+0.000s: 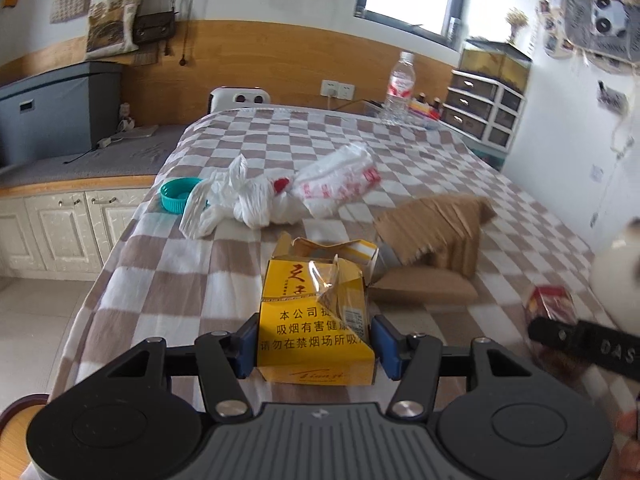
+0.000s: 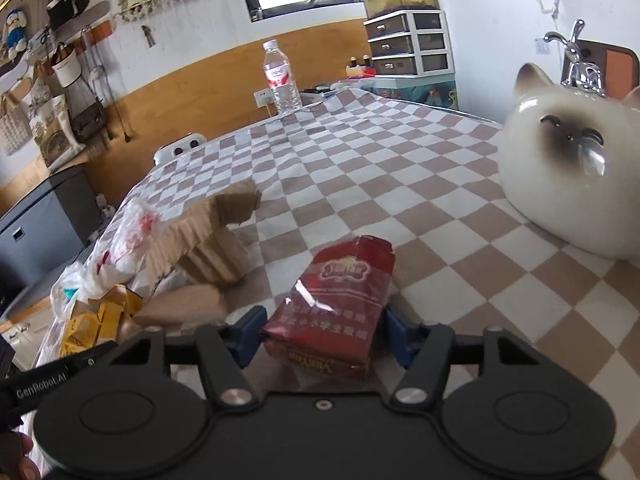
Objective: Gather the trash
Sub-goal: 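Grasp the yellow cigarette box with the left gripper while the right grasps the red snack pack, then lift and carry the yellow box and red pack over the wastebasket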
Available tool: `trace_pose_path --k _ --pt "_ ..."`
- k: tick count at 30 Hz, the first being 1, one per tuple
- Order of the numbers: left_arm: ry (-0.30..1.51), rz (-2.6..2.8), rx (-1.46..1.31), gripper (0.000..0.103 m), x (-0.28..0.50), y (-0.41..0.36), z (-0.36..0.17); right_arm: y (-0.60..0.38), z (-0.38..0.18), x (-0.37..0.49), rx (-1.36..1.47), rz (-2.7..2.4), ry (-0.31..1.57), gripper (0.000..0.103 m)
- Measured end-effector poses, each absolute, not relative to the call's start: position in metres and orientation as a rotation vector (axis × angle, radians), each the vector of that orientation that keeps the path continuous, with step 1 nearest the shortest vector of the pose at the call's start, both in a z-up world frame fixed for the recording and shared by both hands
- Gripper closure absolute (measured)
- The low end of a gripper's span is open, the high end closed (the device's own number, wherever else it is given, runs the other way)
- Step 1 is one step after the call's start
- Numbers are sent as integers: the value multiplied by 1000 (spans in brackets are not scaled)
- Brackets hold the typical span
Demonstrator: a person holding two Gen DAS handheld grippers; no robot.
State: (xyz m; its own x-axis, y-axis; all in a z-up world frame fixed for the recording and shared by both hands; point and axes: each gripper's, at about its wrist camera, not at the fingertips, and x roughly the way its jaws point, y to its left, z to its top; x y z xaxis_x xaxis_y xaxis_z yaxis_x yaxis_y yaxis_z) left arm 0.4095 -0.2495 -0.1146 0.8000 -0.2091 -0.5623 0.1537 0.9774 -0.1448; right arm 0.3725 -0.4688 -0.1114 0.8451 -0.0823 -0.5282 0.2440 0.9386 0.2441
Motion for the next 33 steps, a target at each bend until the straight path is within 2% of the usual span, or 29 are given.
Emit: trace_pose_path --k 18,25,26,28,33 --pt "645 -339 -3 46 331 -227 -114 -433 -83 233 97 104 569 40" --pt "660 -391 2 46 297 -220 -112 -429 -96 210 101 102 627 40" --pt "661 -395 0 46 292 -218 -112 -428 -97 209 103 86 630 38" --pt "660 -402 -2 46 283 -216 -111 -426 -99 210 117 54 632 29" --pt "649 -410 -11 46 266 -208 -109 -419 -98 215 156 15 620 27"
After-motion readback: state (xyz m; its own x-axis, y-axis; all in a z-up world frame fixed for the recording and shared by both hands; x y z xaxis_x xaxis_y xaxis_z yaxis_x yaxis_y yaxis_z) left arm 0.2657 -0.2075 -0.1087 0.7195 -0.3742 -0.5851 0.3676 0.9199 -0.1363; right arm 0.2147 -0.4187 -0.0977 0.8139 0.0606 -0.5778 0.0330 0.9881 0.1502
